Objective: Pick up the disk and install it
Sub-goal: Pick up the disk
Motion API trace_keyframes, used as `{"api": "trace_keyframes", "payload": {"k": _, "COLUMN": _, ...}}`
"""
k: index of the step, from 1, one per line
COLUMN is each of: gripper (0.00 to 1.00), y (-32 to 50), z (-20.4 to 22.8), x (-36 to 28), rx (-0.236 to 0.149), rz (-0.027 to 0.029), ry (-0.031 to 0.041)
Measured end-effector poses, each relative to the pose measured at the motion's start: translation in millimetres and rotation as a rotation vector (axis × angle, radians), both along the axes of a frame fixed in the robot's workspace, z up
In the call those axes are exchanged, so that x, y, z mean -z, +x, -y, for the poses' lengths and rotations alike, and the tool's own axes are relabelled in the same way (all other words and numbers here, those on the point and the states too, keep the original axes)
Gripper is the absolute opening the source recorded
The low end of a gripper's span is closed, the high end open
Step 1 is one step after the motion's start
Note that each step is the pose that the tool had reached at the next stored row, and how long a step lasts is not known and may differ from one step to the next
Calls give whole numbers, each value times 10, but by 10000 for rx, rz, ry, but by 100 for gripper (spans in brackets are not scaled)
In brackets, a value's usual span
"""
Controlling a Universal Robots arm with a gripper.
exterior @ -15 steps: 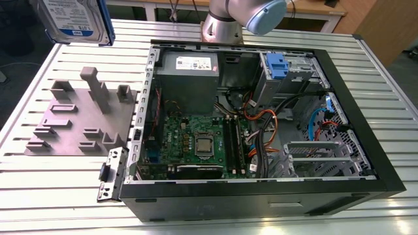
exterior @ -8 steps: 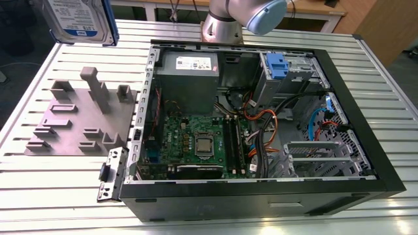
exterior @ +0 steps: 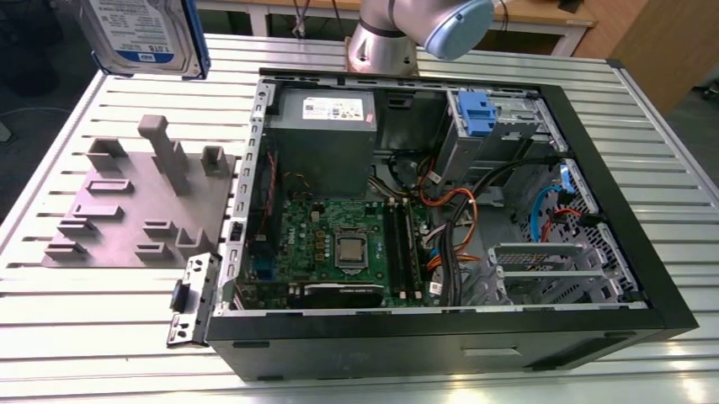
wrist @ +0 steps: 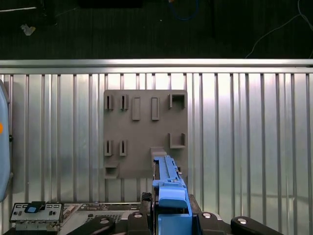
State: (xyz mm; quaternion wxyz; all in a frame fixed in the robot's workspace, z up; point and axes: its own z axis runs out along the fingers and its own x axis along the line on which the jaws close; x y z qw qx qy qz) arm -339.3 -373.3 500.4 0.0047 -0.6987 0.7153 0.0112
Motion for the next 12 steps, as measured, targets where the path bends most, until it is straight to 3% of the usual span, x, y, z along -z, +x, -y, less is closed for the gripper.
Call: {"api": "trace_keyframes", "payload": {"k": 12, "gripper": 36, "y": 8, "z": 0, "x": 0, "rx": -1, "rz": -1, "ry": 1}}
